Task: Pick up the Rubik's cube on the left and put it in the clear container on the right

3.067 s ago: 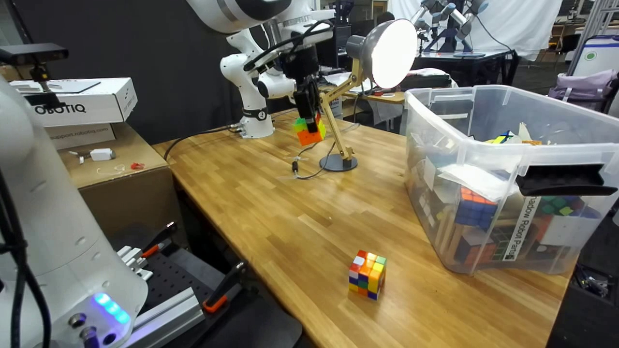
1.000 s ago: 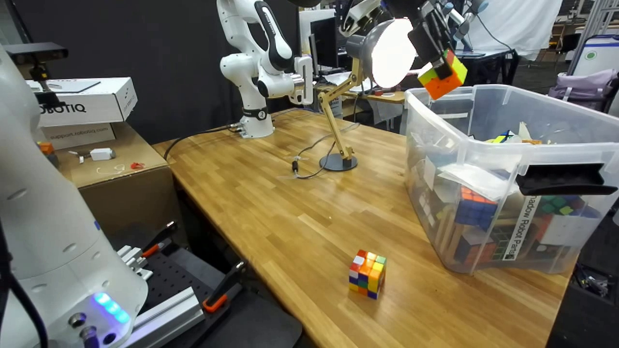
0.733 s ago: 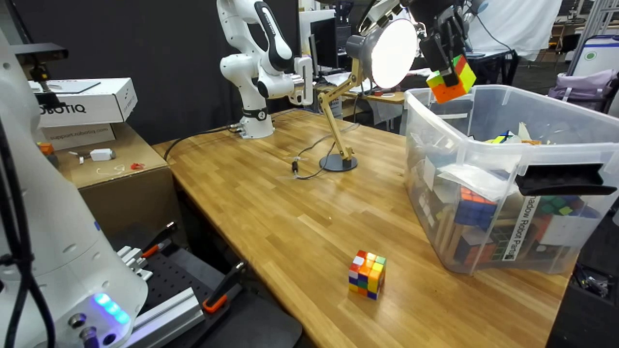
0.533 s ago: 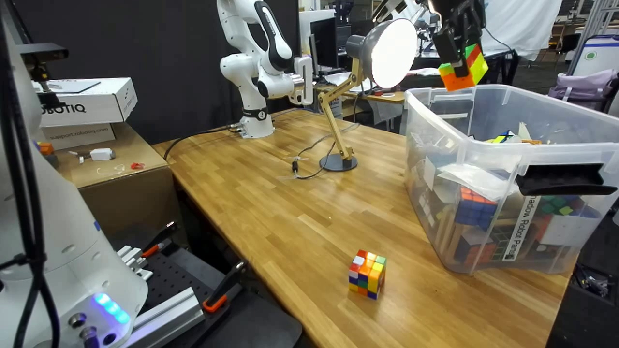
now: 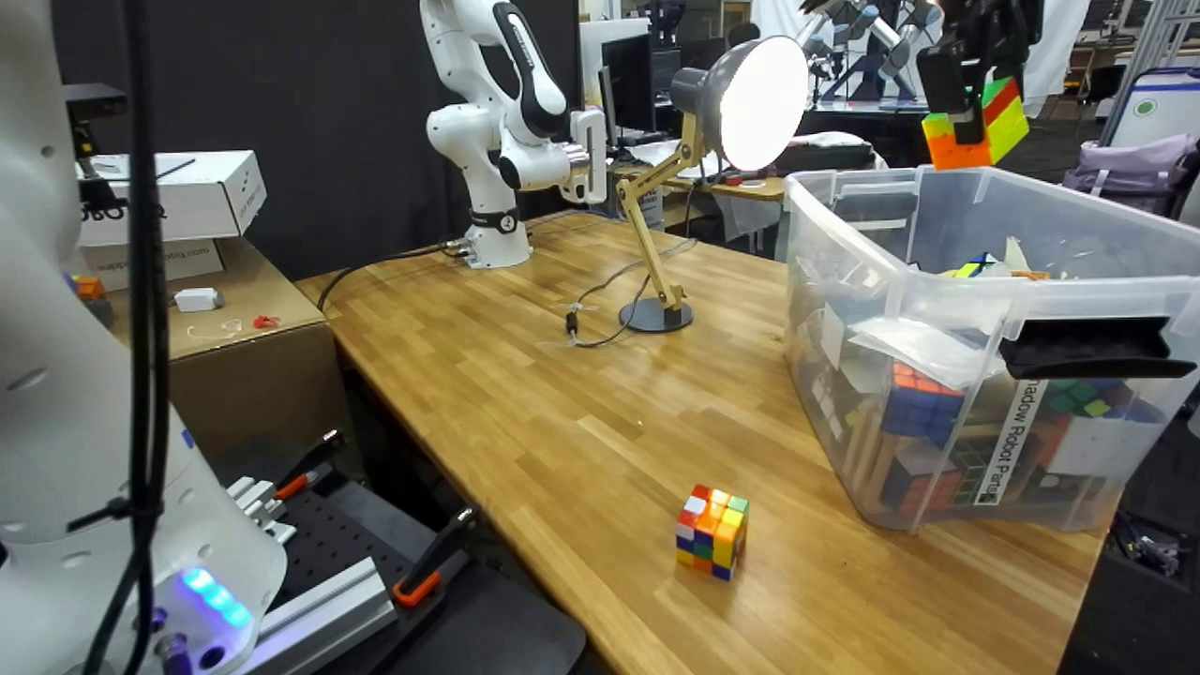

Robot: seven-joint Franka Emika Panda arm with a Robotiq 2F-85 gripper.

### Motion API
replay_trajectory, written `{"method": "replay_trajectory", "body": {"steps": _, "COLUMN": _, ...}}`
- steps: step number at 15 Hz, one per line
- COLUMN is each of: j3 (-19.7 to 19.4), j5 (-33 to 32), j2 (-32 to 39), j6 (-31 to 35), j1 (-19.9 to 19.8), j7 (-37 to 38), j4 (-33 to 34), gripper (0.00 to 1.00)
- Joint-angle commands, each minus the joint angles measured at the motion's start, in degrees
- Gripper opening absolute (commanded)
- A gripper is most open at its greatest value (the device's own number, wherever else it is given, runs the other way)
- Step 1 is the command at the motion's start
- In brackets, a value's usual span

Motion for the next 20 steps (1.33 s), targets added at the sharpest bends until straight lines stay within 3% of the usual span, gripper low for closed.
{"method": "replay_trajectory", "body": {"steps": 1, "j3": -0.26, "j5": 3.67, "j2": 4.28, "j6": -5.91, "j1": -1.45, "j7": 1.93, "j4": 7.8, "gripper": 0.37}}
{"method": "replay_trajectory", "body": {"steps": 10, "j3": 0.26, "j5": 4.06, "j2": 9.29, "j6": -26.73, "j1": -3.37, "j7": 6.23, "j4": 19.27, "gripper": 0.37}}
{"method": "replay_trajectory", "body": {"steps": 20, "j3": 0.27, "j5": 3.18, "j2": 14.71, "j6": -39.51, "j1": -5.45, "j7": 10.37, "j4": 28.08, "gripper": 0.37}}
